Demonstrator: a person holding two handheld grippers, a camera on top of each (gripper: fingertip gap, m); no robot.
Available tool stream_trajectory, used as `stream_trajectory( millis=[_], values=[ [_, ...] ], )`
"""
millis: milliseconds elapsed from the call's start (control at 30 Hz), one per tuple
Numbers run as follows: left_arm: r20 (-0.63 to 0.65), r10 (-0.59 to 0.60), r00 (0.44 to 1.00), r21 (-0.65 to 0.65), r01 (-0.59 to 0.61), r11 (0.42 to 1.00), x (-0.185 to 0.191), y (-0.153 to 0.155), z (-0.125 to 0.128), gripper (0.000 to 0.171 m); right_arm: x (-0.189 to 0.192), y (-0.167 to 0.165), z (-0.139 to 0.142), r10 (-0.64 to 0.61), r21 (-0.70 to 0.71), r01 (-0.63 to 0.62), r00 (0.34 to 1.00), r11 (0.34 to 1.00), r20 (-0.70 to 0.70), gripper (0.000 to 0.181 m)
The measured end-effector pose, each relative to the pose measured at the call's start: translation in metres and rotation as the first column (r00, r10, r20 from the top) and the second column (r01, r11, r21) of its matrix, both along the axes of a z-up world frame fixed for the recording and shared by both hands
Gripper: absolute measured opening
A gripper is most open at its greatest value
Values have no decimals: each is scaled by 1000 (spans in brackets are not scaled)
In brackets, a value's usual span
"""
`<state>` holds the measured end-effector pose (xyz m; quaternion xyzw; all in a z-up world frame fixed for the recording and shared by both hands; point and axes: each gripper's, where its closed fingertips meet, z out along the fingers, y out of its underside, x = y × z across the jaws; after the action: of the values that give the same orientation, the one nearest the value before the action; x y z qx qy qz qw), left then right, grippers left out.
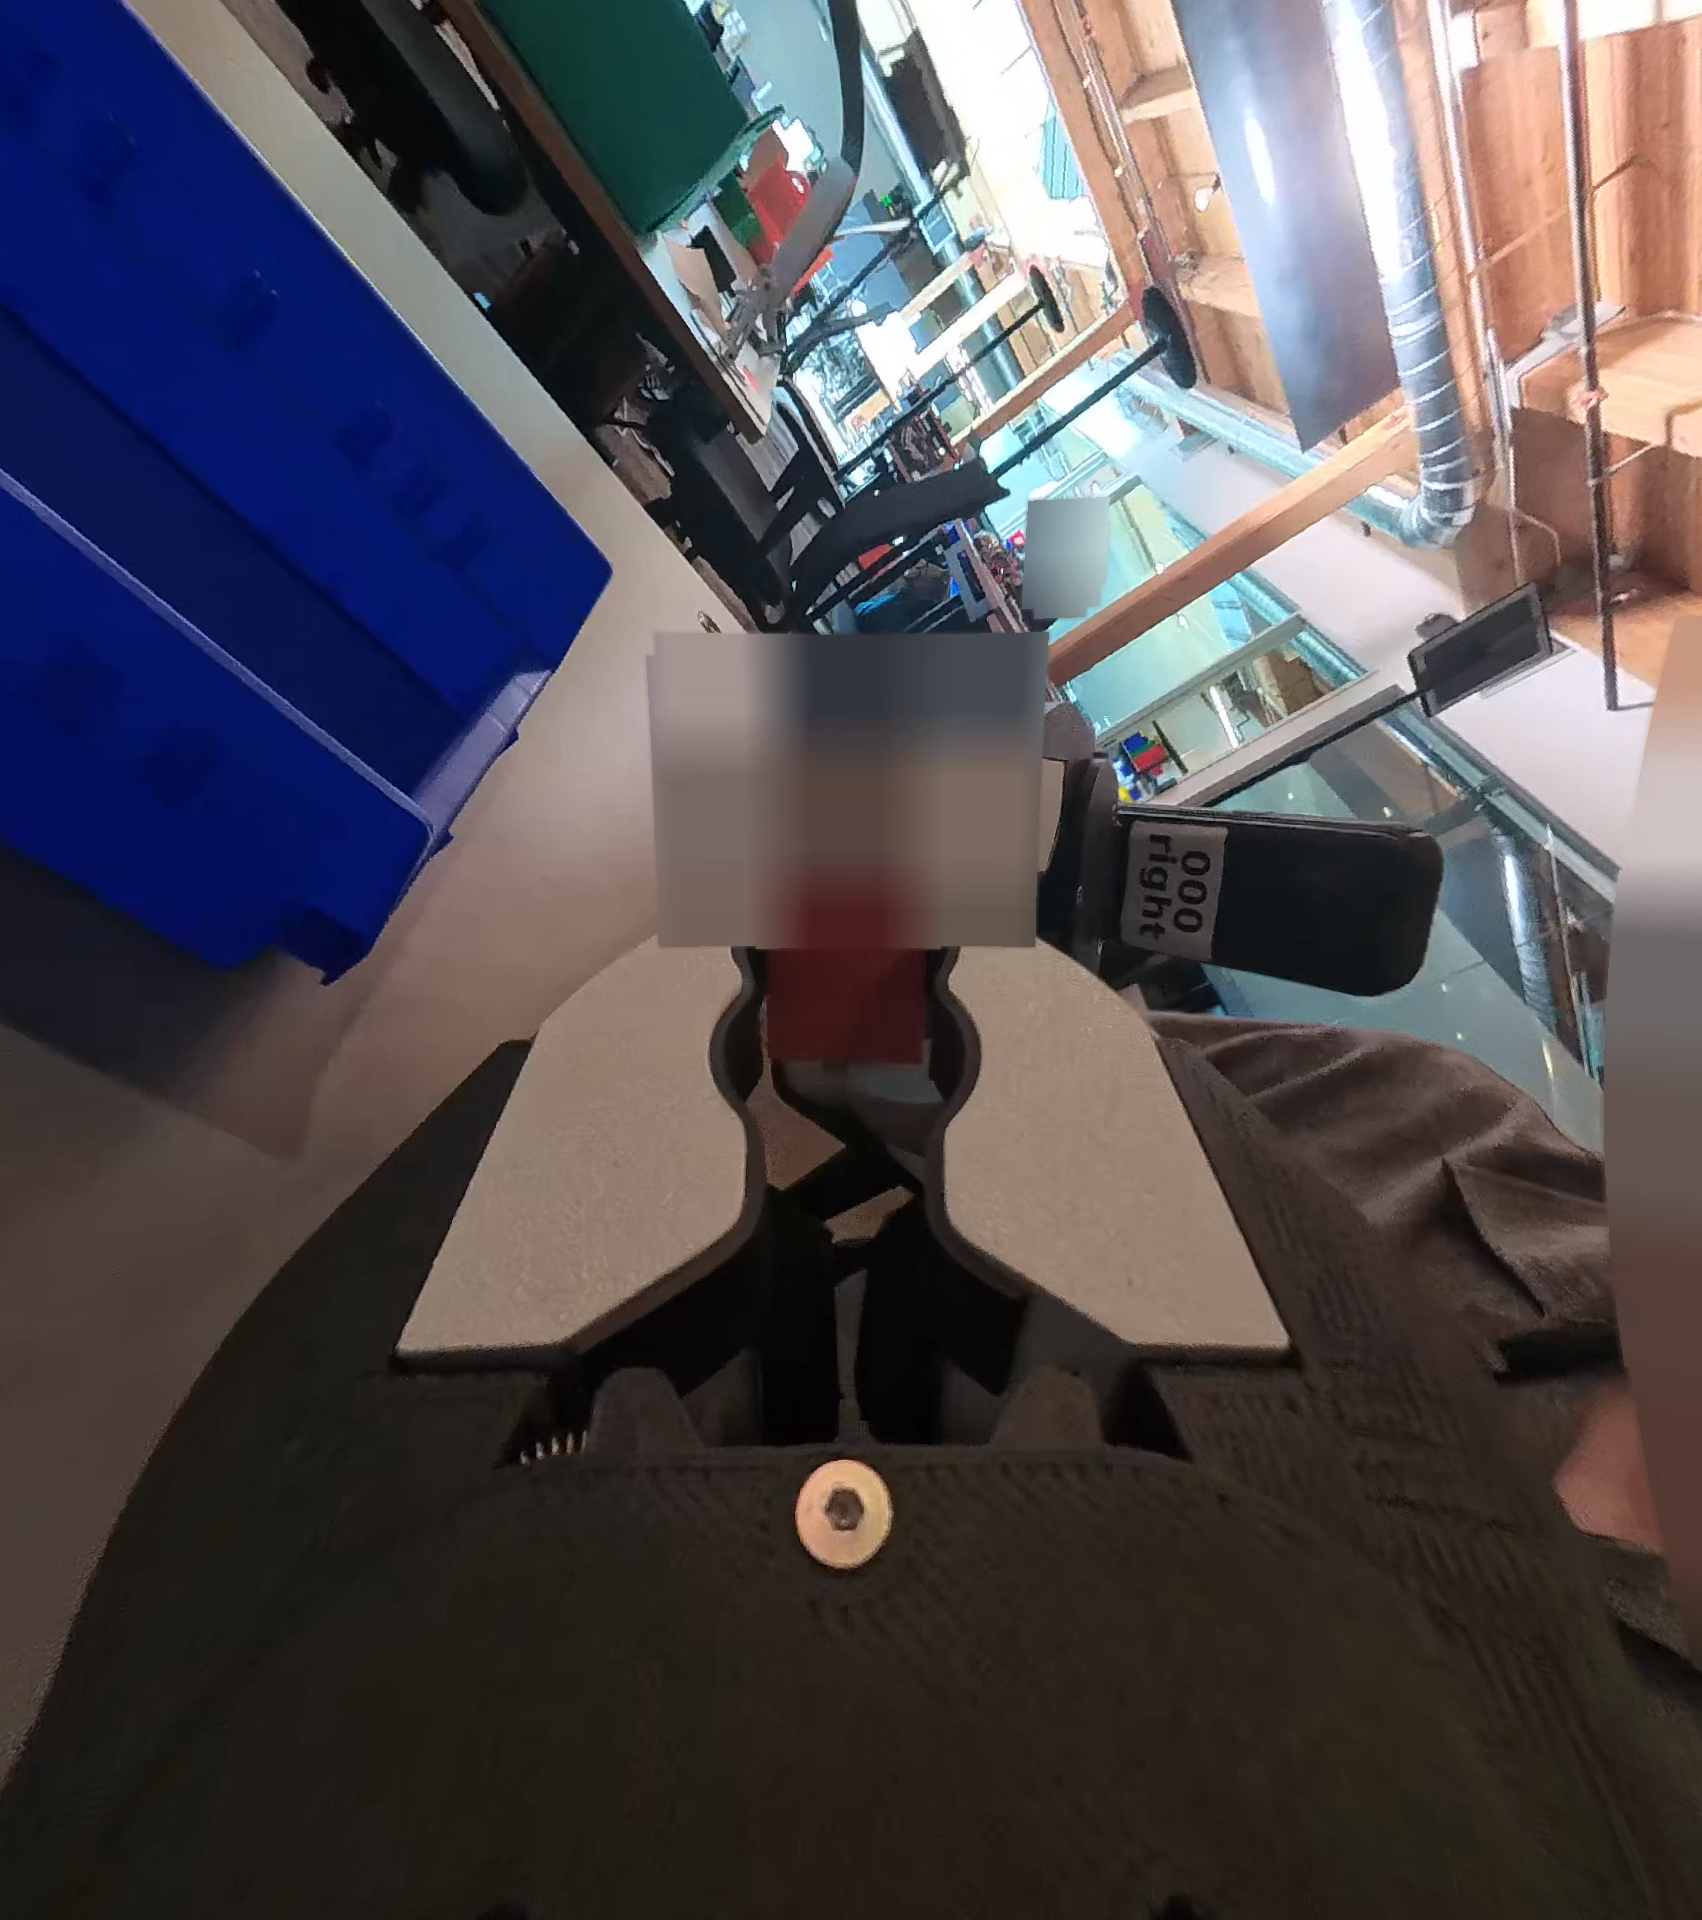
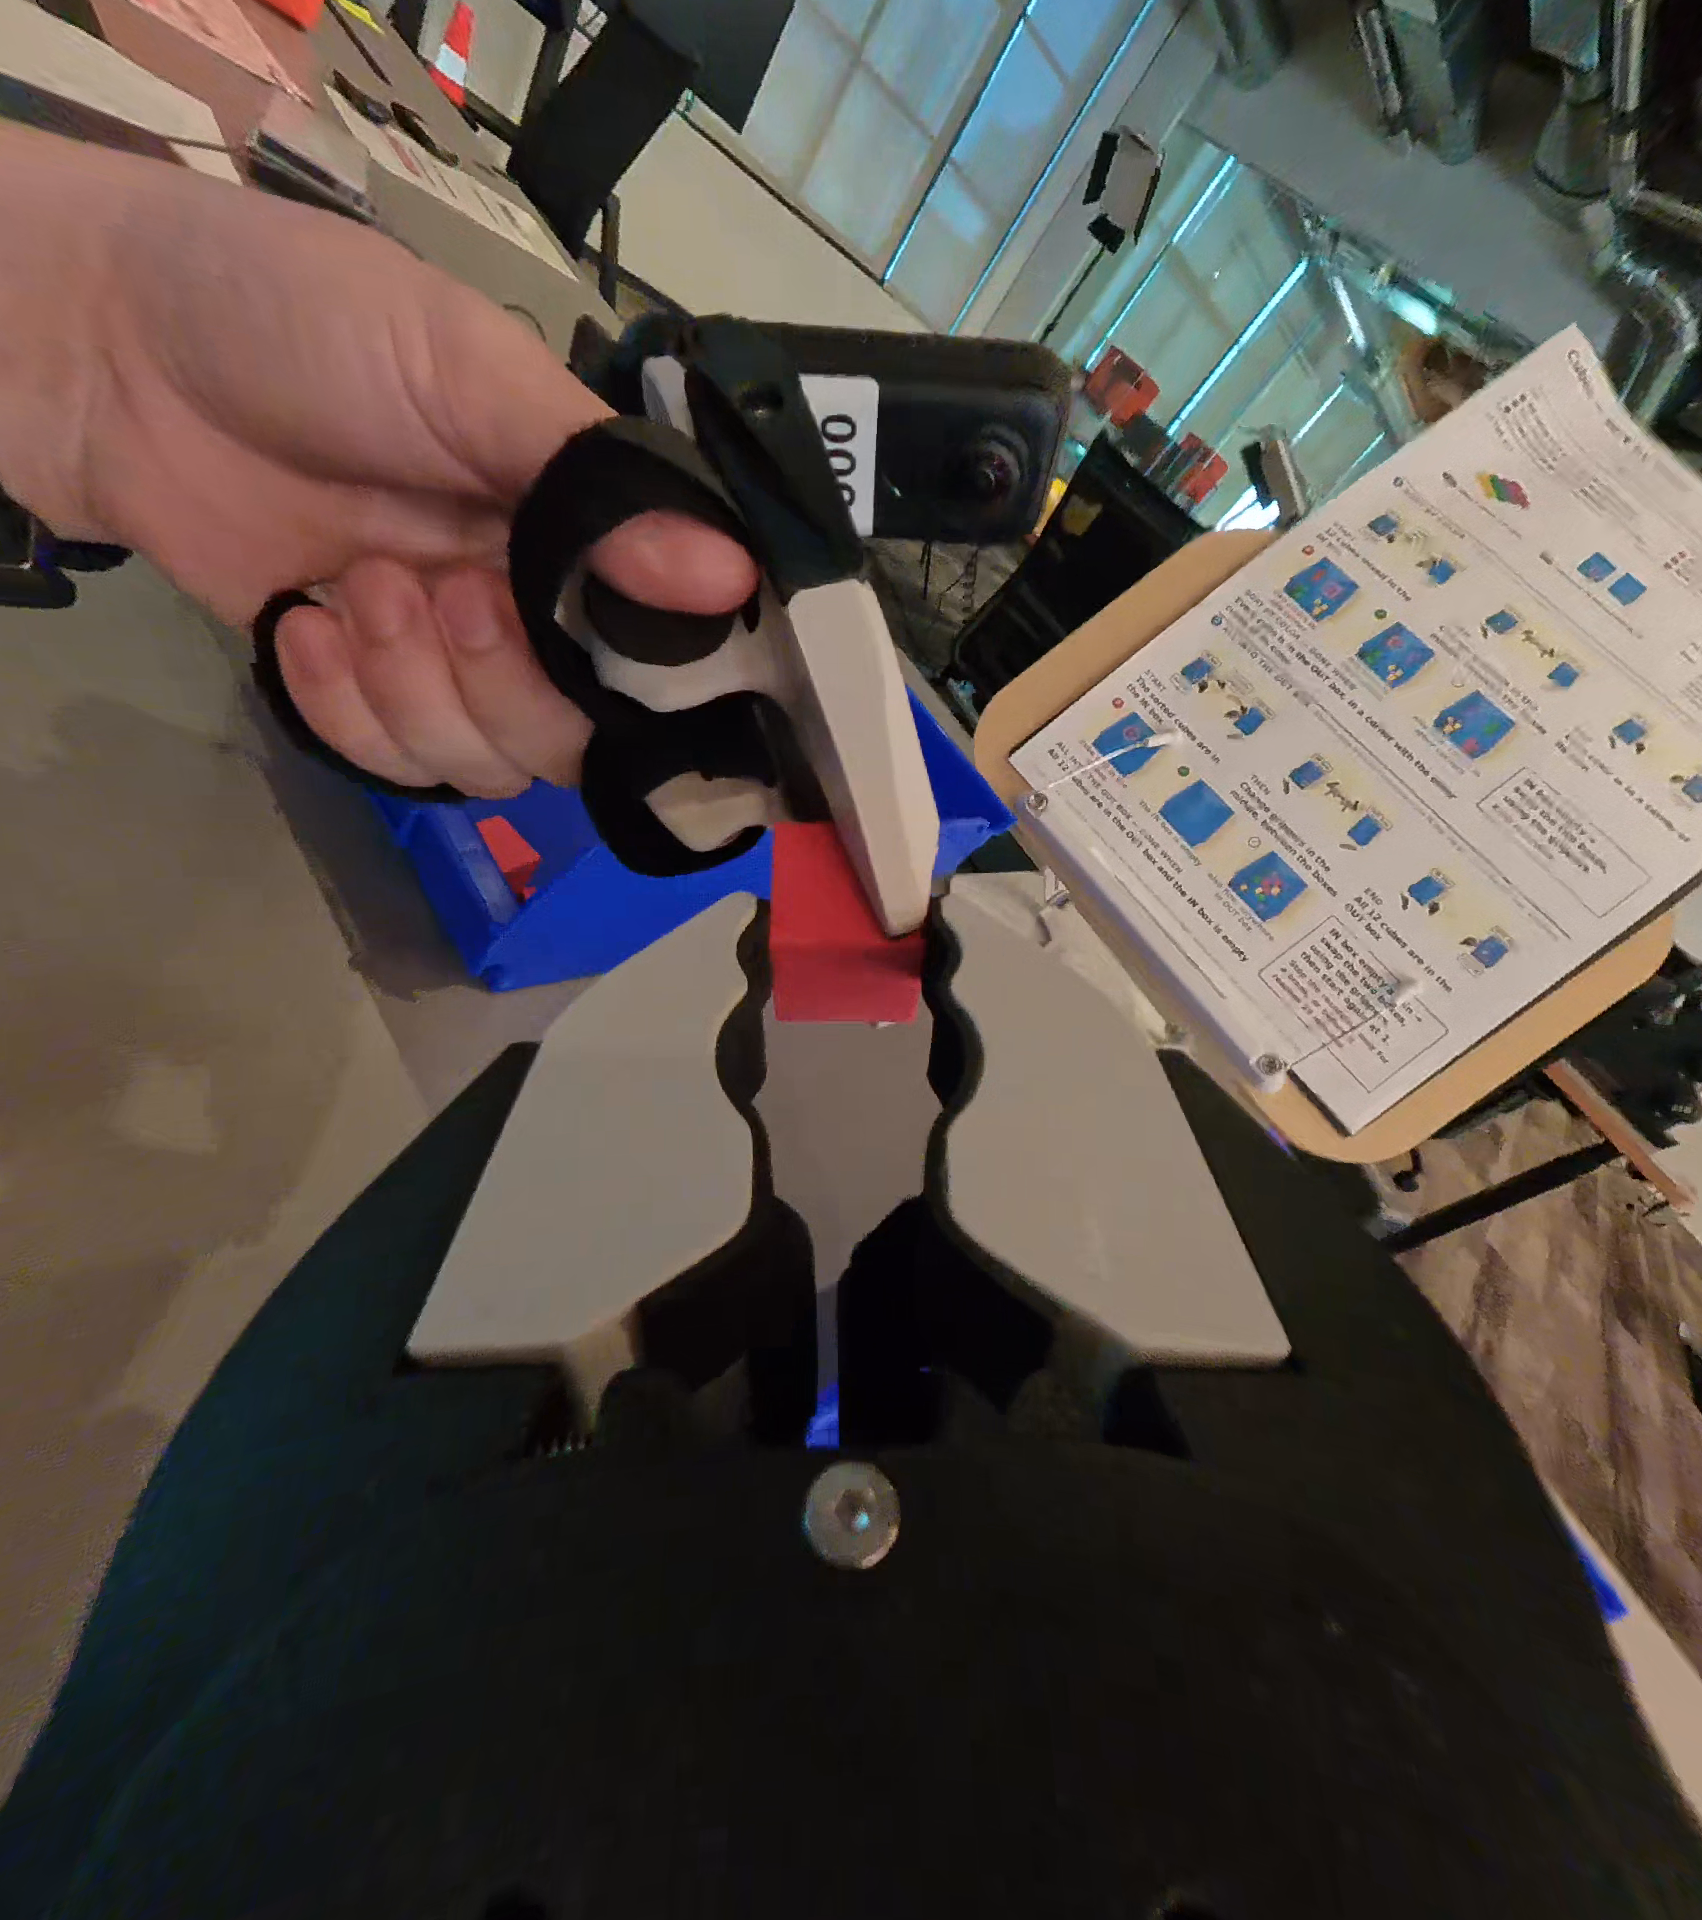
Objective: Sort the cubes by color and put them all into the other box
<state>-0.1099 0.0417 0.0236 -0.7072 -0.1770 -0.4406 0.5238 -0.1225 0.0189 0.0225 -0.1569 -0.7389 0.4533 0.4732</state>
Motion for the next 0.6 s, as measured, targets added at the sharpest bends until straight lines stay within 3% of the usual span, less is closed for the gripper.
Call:
stream_trajectory(
  millis=[67, 133, 167, 233, 333, 400, 533, 600],
  values=[
    [25, 22, 999, 27, -22, 999, -3, 7, 3, 33, -1, 9, -1, -17, 7, 17, 1000, 1000, 19, 27],
    [50, 66, 997, 79, -70, 994, -11, 11, 13, 54, -3, 25, 2, -62, 25, 62, 998, 998, 13, 27],
    [30, 103, 994, 92, -106, 990, -17, 9, 18, 56, -5, 37, 4, -93, 26, 93, 996, 995, 15, 27],
    [-95, 214, 972, 61, -209, 976, -34, 1, 17, 60, -11, 68, 4, -173, 10, 172, 982, 985, 71, 27],
    [-310, 350, 884, 14, -364, 931, -57, -25, 17, 60, -24, 112, -17, -259, -24, 272, 936, 962, 241, 27],
    [-473, 429, 770, -25, -498, 867, -77, -52, 12, 60, -36, 133, -43, -297, -42, 333, 885, 942, 357, 27],
    [-793, 458, 402, -62, -801, 595, -131, -133, -1, 59, -53, 152, -122, -341, -2, 456, 669, 890, 660, 28],
    [-845, 433, 315, -71, -868, 492, -146, -166, -6, 59, -55, 152, -152, -344, 29, 497, 557, 868, 755, 28]
  ],
)
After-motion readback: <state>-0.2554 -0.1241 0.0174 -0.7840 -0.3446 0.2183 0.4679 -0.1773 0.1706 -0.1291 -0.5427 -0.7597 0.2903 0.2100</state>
